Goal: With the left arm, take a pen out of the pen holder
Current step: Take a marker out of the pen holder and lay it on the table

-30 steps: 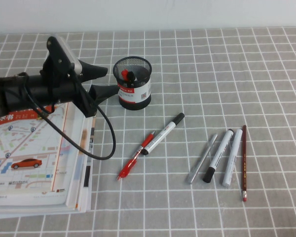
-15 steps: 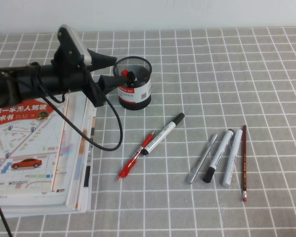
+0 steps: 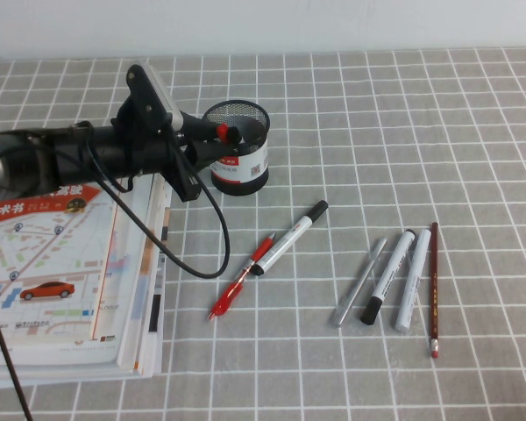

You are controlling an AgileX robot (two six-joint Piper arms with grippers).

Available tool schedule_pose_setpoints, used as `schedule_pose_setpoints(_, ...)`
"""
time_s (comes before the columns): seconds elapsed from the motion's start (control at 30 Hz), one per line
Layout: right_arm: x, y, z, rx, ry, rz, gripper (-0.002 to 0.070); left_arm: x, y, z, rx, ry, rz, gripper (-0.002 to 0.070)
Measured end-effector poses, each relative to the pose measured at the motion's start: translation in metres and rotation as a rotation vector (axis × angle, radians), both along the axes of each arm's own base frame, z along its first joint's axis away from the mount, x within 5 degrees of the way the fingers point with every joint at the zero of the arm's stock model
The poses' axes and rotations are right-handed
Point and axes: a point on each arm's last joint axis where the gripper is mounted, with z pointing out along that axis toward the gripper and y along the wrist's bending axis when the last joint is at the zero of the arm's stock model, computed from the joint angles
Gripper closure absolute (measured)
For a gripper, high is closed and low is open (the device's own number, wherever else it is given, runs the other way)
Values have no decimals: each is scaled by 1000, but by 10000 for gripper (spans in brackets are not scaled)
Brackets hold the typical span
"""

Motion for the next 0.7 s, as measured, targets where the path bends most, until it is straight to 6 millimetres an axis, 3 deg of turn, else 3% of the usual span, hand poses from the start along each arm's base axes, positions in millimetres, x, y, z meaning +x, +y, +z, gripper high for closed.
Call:
schedule_pose_setpoints(0.13, 0, 0, 0, 0, 0, 0, 689, 0, 0, 0, -2, 0, 1, 562)
schedule_pose_setpoints(0.33, 0, 0, 0, 0, 0, 0, 689, -1, -1, 1, -11, -4, -16, 652)
schedule_pose_setpoints(0.7, 0, 0, 0, 0, 0, 0, 689, -2, -1, 5, -16, -16, -26, 671)
